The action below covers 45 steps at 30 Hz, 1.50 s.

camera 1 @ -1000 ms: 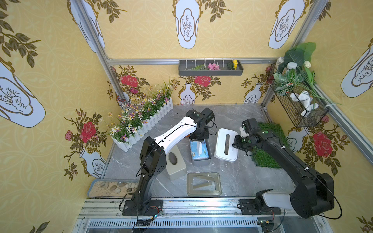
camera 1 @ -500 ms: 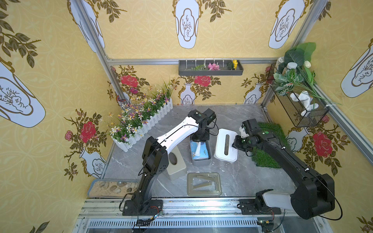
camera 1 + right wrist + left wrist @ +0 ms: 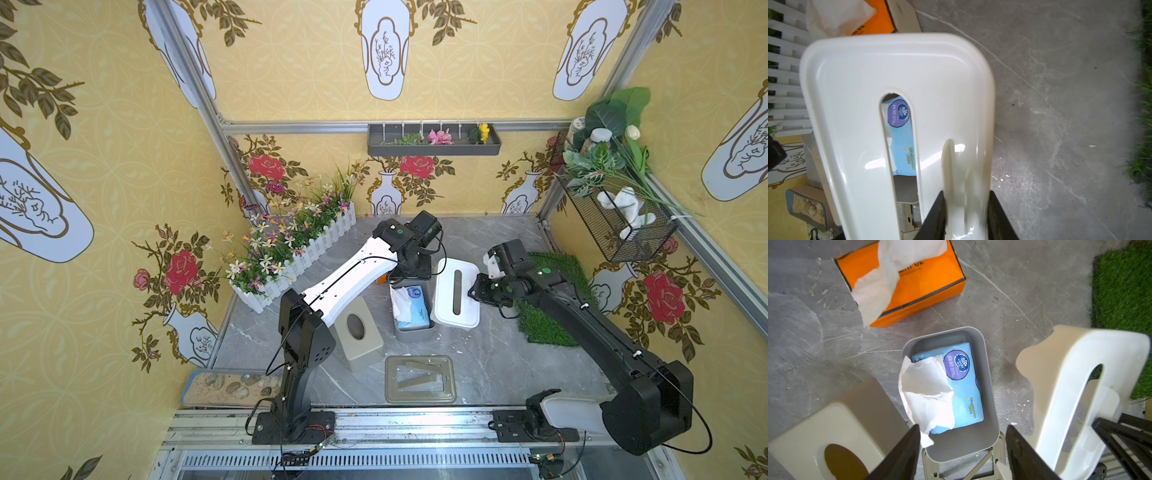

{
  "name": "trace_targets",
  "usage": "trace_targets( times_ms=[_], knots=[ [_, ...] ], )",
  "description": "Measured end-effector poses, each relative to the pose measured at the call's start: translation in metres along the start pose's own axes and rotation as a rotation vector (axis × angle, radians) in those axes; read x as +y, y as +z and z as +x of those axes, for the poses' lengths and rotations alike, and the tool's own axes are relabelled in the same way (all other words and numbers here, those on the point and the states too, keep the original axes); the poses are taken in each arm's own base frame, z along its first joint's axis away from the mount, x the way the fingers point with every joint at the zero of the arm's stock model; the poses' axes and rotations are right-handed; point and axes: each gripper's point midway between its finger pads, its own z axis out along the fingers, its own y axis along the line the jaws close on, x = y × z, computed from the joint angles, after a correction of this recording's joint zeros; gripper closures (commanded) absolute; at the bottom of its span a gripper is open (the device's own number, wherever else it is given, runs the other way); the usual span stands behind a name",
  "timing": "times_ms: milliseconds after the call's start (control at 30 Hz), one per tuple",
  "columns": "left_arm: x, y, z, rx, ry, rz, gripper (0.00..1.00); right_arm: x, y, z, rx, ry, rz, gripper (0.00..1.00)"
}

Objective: Put the tissue paper into the tissue box
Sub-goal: Pull the paper towel from the tissue box, then adjust the paper towel in the tissue box.

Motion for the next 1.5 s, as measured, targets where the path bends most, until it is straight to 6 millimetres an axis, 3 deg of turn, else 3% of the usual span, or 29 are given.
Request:
trace_targets(
  times_ms=[133, 267, 400, 500, 567, 800, 1033, 1133, 1333, 1500],
  knots=[
    [0.020, -0.020, -0.012, -0.074, -0.023, -0.025, 0.28, 0.031, 0.005, 0.000, 0.008, -0.078, 0.009, 0.82],
    [0.067, -0.034, -0.022, -0.134, -0.114, -0.066, 0.28, 0.059, 0.010, 0.001, 0.014, -0.162, 0.033, 0.82],
    [0.118, -0.025, -0.010, -0.122, -0.227, -0.121, 0.32, 0.084, 0.017, 0.004, 0.026, -0.239, 0.075, 0.82],
    [0.129, -0.015, 0.004, -0.087, -0.262, -0.114, 0.33, 0.099, 0.022, 0.005, 0.028, -0.280, 0.092, 0.82],
    [0.126, -0.007, 0.009, -0.058, -0.255, -0.109, 0.33, 0.094, 0.021, 0.000, 0.019, -0.269, 0.106, 0.82],
    [0.080, 0.036, 0.033, 0.070, -0.114, -0.094, 0.32, 0.019, -0.004, -0.022, -0.033, -0.099, 0.192, 0.82],
    [0.066, 0.062, 0.032, 0.123, -0.080, -0.100, 0.33, -0.013, -0.011, -0.013, -0.018, -0.043, 0.226, 0.82],
    [0.061, 0.072, 0.030, 0.136, -0.066, -0.103, 0.44, -0.019, -0.010, -0.008, -0.003, -0.039, 0.227, 0.82],
    [0.054, 0.083, 0.025, 0.154, -0.043, -0.102, 0.82, -0.034, -0.011, -0.004, 0.002, -0.009, 0.242, 0.82],
    [0.039, 0.075, 0.019, 0.139, -0.034, -0.063, 0.96, -0.041, -0.015, -0.004, -0.006, 0.010, 0.231, 0.83]
  ],
)
